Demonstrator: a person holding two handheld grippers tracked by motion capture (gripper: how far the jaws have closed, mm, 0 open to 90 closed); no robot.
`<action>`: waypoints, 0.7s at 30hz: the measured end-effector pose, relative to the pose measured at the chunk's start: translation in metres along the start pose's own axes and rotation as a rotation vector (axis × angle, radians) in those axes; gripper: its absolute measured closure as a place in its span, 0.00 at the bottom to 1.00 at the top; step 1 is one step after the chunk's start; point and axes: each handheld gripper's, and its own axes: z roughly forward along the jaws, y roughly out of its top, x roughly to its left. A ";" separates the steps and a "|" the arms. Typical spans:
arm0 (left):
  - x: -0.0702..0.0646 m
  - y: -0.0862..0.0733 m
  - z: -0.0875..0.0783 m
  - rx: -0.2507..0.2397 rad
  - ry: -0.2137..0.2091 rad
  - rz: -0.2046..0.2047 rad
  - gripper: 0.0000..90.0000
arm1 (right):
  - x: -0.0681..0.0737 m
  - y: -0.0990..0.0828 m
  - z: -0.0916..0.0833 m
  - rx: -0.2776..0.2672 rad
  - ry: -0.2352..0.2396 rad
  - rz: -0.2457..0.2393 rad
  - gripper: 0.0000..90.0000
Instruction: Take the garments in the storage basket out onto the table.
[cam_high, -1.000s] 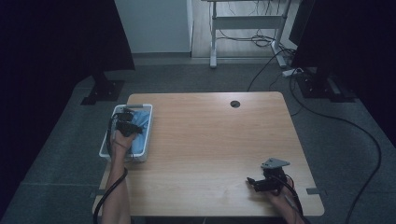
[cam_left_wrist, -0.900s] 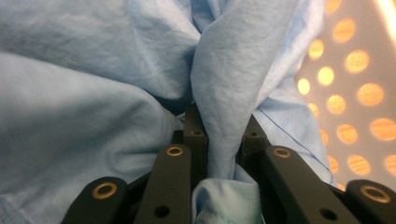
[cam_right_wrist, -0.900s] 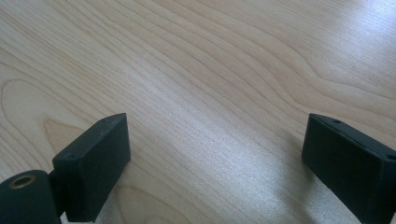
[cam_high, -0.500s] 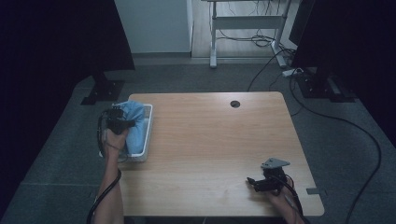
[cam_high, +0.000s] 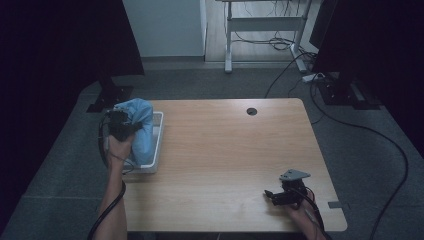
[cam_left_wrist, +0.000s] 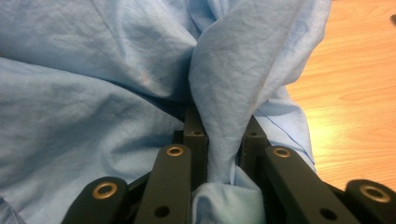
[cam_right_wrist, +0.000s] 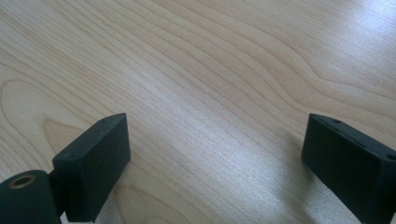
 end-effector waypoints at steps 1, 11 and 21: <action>-0.001 0.001 -0.002 -0.003 0.000 0.004 0.87 | 0.000 0.000 0.000 0.000 0.000 0.000 0.09; -0.018 0.014 -0.019 -0.052 -0.039 0.029 0.87 | 0.000 0.000 0.000 0.000 0.000 0.000 0.09; -0.037 0.023 -0.025 -0.081 -0.061 0.063 0.87 | 0.000 0.000 0.000 0.000 0.000 0.000 0.09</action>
